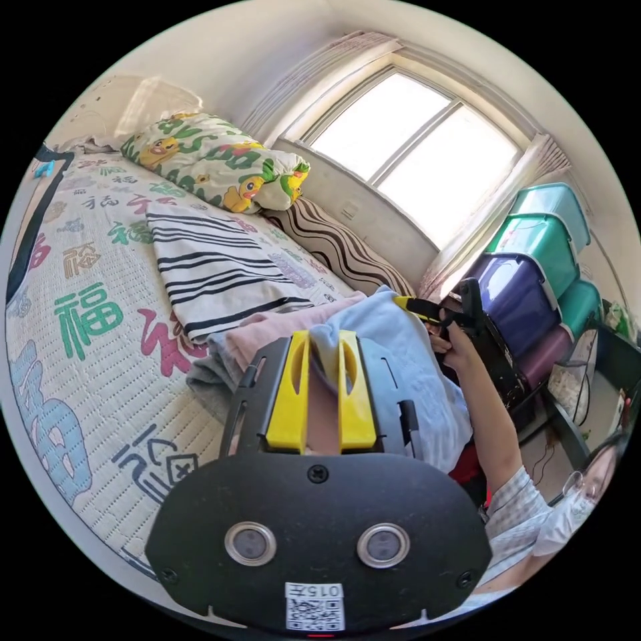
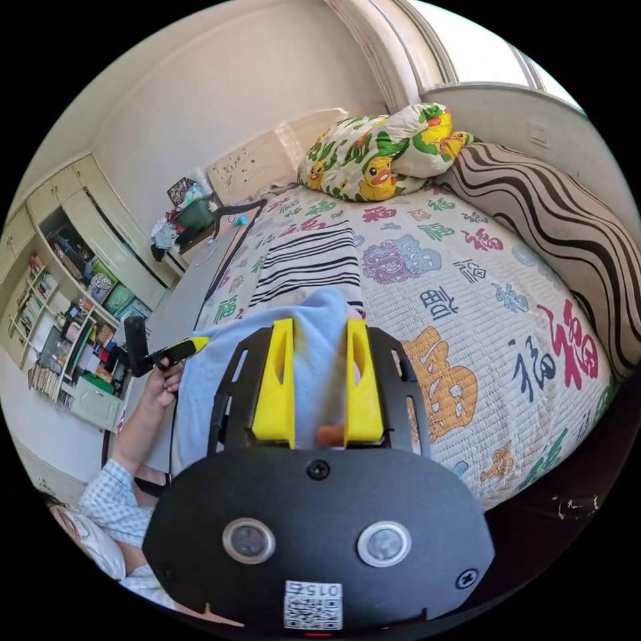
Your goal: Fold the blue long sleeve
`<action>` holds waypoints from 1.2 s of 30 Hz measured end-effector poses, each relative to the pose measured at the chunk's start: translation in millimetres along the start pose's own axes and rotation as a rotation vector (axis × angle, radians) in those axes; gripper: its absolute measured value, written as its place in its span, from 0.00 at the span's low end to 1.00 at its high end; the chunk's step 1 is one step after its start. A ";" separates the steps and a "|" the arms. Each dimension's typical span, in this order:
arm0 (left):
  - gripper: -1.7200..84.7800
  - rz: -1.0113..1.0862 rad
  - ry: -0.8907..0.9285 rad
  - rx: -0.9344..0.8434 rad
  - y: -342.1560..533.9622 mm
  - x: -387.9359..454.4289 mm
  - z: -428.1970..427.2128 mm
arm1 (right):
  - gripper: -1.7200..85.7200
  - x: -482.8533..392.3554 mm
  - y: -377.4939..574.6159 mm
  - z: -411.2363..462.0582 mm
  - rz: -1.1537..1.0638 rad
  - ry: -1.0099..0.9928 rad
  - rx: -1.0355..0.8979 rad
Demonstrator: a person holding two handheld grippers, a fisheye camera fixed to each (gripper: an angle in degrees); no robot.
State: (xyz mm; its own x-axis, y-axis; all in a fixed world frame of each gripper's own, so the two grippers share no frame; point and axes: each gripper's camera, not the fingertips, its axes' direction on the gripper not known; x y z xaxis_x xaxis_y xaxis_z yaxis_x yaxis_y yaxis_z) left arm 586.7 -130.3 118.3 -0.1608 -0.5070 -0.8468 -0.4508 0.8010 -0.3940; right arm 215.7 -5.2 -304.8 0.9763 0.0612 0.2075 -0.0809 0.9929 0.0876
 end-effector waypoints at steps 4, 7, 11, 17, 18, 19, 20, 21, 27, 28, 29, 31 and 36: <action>0.10 0.017 -0.053 0.032 -4.0 27.2 -17.2 | 0.12 -34.1 -0.7 -36.4 -0.019 0.115 0.019; 0.09 0.068 -0.096 0.072 -6.0 61.0 -45.8 | 0.09 -68.9 4.4 -87.4 -0.045 0.081 0.141; 0.05 0.103 -0.089 0.109 -4.1 104.0 -89.6 | 0.09 -114.5 24.8 -145.0 -0.139 -0.035 0.210; 0.04 0.151 -0.084 0.106 2.1 157.3 -135.0 | 0.08 -164.5 47.2 -200.4 -0.191 0.055 0.247; 0.04 0.152 -0.077 0.105 2.5 165.8 -140.5 | 0.08 -169.3 48.5 -205.6 -0.196 0.050 0.254; 0.04 0.153 -0.073 0.104 2.4 169.9 -142.9 | 0.08 -178.4 50.4 -214.2 -0.207 0.050 0.263; 0.04 0.154 -0.069 0.100 1.5 178.0 -146.7 | 0.07 -187.3 51.5 -220.9 -0.216 0.071 0.263; 0.04 0.155 -0.067 0.093 -0.4 186.1 -149.4 | 0.07 -191.6 51.9 -223.8 -0.219 0.086 0.262; 0.04 0.164 -0.053 0.068 -17.6 229.2 -151.3 | 0.05 -218.0 57.0 -241.0 -0.297 0.140 0.246; 0.04 0.164 -0.049 0.066 -20.4 233.9 -150.6 | 0.05 -218.3 57.7 -245.0 -0.310 0.145 0.253; 0.04 0.168 -0.042 0.063 -26.2 244.0 -148.8 | 0.05 -216.8 58.1 -249.2 -0.321 0.154 0.259; 0.05 0.179 -0.032 0.061 -36.0 260.3 -145.6 | 0.06 -209.3 60.0 -254.5 -0.335 0.159 0.265; 0.08 0.248 0.013 0.055 -63.4 310.5 -130.5 | 0.10 -152.5 81.4 -266.2 -0.384 0.120 0.250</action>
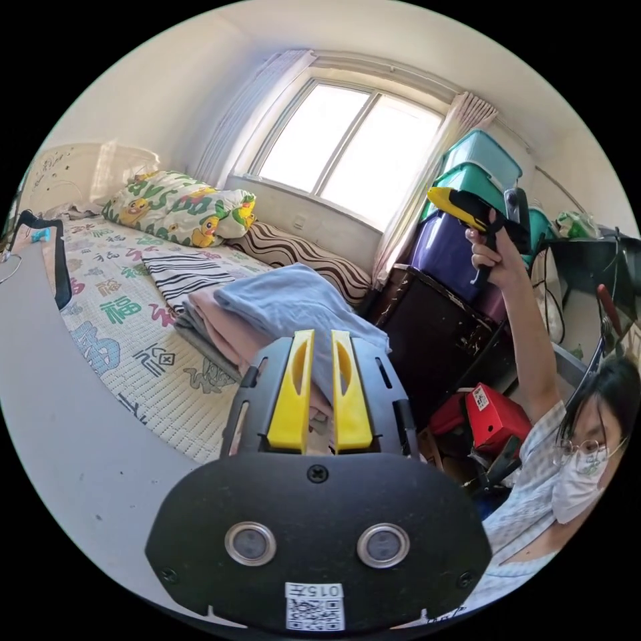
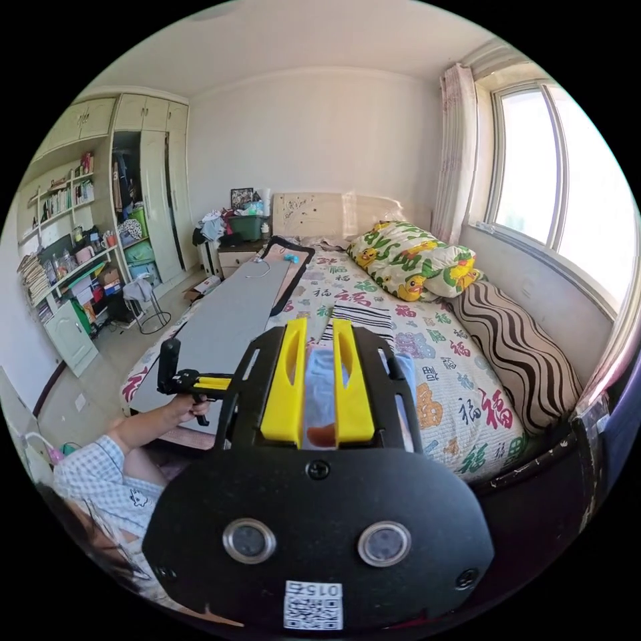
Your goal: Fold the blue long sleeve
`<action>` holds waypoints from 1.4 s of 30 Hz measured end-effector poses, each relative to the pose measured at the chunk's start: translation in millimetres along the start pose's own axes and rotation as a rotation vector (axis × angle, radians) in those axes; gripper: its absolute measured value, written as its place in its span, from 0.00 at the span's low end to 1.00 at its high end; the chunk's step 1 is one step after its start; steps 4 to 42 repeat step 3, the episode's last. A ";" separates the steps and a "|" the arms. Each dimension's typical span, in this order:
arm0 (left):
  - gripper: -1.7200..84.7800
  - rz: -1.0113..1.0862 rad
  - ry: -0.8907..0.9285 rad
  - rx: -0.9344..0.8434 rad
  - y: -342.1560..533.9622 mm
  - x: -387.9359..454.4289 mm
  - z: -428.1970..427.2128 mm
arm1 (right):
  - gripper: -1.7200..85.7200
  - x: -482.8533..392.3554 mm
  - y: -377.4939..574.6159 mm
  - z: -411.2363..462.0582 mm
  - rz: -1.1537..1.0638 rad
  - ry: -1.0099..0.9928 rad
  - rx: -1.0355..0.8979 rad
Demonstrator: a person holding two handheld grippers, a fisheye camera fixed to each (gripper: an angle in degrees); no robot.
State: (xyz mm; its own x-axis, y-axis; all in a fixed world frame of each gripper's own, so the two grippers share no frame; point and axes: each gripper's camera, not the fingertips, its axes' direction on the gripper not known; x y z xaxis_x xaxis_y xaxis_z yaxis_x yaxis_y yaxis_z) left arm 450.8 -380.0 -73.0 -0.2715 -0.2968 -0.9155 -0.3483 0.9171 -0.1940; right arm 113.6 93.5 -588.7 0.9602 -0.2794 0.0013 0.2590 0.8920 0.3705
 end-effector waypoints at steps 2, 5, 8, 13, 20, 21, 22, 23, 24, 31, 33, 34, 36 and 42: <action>0.09 0.041 0.009 -0.038 -13.8 14.8 14.6 | 0.12 37.9 43.6 -8.8 0.011 -0.087 0.040; 0.09 0.092 0.030 -0.079 -23.6 27.4 28.6 | 0.12 47.4 57.5 -9.9 0.010 -0.110 0.049; 0.09 0.092 0.030 -0.079 -23.6 27.4 28.6 | 0.12 47.4 57.5 -9.9 0.010 -0.110 0.049; 0.09 0.092 0.030 -0.079 -23.6 27.4 28.6 | 0.12 47.4 57.5 -9.9 0.010 -0.110 0.049; 0.09 0.092 0.030 -0.079 -23.6 27.4 28.6 | 0.12 47.4 57.5 -9.9 0.010 -0.110 0.049; 0.09 0.092 0.030 -0.079 -23.6 27.4 28.6 | 0.12 47.4 57.5 -9.9 0.010 -0.110 0.049; 0.09 0.092 0.030 -0.079 -23.6 27.4 28.6 | 0.12 47.4 57.5 -9.9 0.010 -0.110 0.049; 0.09 0.092 0.030 -0.079 -23.6 27.4 28.6 | 0.12 47.4 57.5 -9.9 0.010 -0.110 0.049; 0.09 0.092 0.030 -0.079 -23.6 27.4 28.6 | 0.12 47.4 57.5 -9.9 0.010 -0.110 0.049; 0.09 0.092 0.030 -0.079 -23.6 27.4 28.6 | 0.12 47.4 57.5 -9.9 0.010 -0.110 0.049; 0.09 0.092 0.030 -0.079 -23.6 27.4 28.6 | 0.12 47.4 57.5 -9.9 0.010 -0.110 0.049; 0.09 0.092 0.030 -0.079 -23.6 27.4 28.6 | 0.12 47.4 57.5 -9.9 0.010 -0.110 0.049; 0.09 0.092 0.030 -0.079 -23.6 27.4 28.6 | 0.12 47.4 57.5 -9.9 0.010 -0.110 0.049; 0.09 0.092 0.030 -0.079 -23.6 27.4 28.6 | 0.12 47.4 57.5 -9.9 0.010 -0.110 0.049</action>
